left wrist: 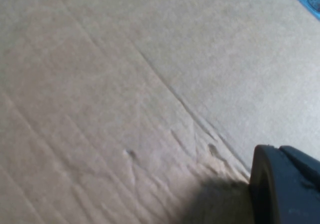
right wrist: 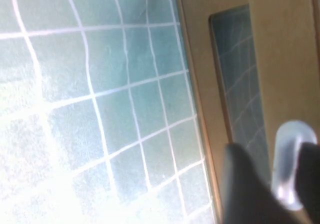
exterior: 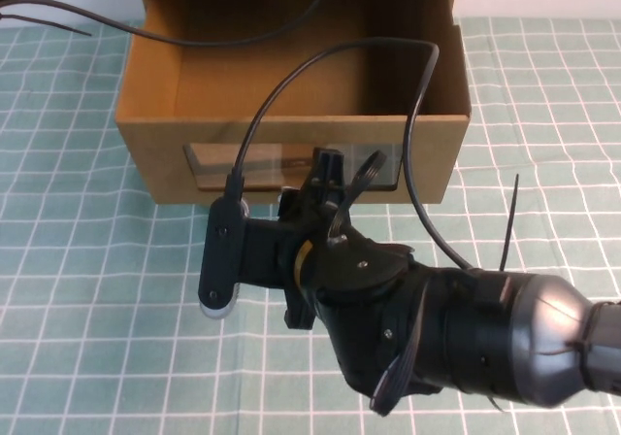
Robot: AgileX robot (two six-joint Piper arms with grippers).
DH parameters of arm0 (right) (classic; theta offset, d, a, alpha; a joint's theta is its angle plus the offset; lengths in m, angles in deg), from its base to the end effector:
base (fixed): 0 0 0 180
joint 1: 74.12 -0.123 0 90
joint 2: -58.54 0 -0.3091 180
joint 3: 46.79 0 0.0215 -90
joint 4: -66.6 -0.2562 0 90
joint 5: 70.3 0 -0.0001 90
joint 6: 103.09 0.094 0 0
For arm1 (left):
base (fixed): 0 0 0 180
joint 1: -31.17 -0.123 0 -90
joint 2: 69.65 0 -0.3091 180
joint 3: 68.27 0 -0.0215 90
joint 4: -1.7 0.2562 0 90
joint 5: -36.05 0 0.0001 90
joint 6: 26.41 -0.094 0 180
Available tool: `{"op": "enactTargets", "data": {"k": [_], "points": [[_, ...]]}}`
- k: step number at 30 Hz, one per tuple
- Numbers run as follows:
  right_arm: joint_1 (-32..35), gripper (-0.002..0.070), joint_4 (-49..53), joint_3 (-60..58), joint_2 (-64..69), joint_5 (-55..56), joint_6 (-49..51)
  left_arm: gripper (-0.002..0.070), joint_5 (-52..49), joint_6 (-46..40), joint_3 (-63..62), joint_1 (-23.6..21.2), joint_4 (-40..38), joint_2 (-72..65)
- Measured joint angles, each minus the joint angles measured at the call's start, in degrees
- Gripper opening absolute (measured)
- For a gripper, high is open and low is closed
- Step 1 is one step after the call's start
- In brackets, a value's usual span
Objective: Open the shoe box
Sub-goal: 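Pull the top drawer of the cardboard box fully open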
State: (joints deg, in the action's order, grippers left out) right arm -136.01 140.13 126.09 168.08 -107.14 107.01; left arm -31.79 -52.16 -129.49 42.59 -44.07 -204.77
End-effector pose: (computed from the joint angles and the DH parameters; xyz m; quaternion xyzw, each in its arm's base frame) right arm 0.2371 0.3291 0.2705 -0.5829 0.6448 -0.1869 0.4578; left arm 0.4876 -0.1622 0.3843 0.2579 0.8316 -0.3476 0.3480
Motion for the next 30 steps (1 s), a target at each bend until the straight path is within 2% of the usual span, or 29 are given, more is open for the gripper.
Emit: {"op": "enactTargets", "data": {"k": [4,7,14,19,21,24,28,30], "points": [[-0.3,0.0391,-0.3,0.0,-2.2,1.4,0.0,-0.0009,-0.6,-0.1,-1.5,0.0,0.2,0.7],[-0.4,0.0469,-0.6,0.0,-4.8,4.2,0.0,-0.0009,-1.5,-0.1,-3.9,0.0,2.5,1.3],[-4.6,0.0501,-5.0,0.0,-14.3,12.0,0.0,-0.0008,-4.2,0.9,-7.7,-0.3,9.2,7.7],[-8.3,0.0496,-6.6,0.0,-21.8,10.4,0.0,-0.0008,-4.6,4.2,-8.3,-0.4,14.1,16.5],[-9.2,0.0470,-6.9,0.0,-24.9,7.8,0.0,-0.0006,-4.8,6.6,-8.5,-0.4,17.9,20.2],[-9.4,0.0362,-7.2,0.0,-30.0,1.5,0.0,-0.0007,-5.1,10.1,-8.5,-0.4,23.6,25.2],[-9.4,0.0098,-7.9,0.0,-36.7,-10.1,-0.2,-0.0006,-5.2,11.5,-5.1,-0.4,28.7,33.0],[-9.4,0.0039,-8.5,0.0,-40.0,-15.3,-0.6,-0.0006,-5.3,11.7,-1.8,-0.4,30.3,37.3]]}}
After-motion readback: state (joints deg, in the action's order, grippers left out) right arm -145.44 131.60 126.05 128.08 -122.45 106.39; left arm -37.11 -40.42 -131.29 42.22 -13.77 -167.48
